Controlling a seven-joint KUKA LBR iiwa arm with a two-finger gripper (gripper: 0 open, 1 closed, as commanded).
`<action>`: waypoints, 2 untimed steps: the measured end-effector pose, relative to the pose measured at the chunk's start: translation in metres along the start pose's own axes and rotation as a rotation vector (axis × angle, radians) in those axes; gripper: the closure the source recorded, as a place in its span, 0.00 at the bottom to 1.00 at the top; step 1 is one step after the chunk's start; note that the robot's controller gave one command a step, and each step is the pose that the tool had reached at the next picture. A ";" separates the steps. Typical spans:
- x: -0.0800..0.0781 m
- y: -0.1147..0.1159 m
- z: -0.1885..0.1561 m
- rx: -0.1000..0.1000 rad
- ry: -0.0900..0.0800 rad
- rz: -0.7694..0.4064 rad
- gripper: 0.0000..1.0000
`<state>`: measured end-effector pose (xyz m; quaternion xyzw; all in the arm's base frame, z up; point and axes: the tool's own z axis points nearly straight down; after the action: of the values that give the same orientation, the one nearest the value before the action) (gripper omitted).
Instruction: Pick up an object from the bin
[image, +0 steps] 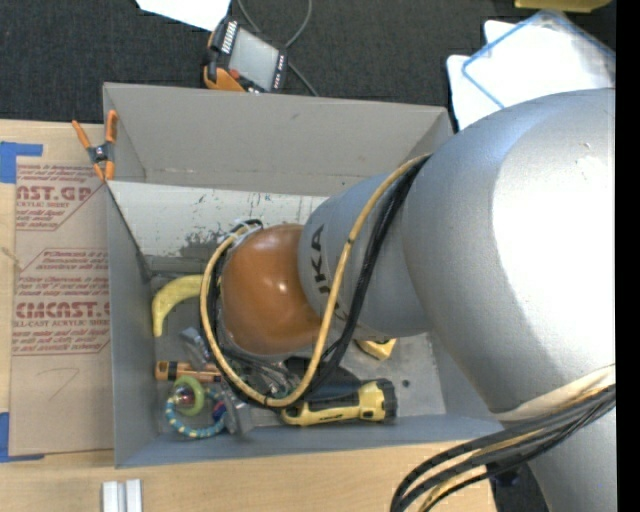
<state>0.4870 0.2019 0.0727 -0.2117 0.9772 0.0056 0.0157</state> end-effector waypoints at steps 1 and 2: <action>-0.011 -0.031 -0.003 0.003 0.011 0.014 1.00; -0.011 -0.030 -0.003 0.003 0.013 0.013 0.00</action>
Offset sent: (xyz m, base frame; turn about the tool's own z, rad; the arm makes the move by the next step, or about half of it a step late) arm 0.0000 0.0000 0.0000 0.0000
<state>0.5092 0.1786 0.0755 -0.2053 0.9786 0.0031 0.0099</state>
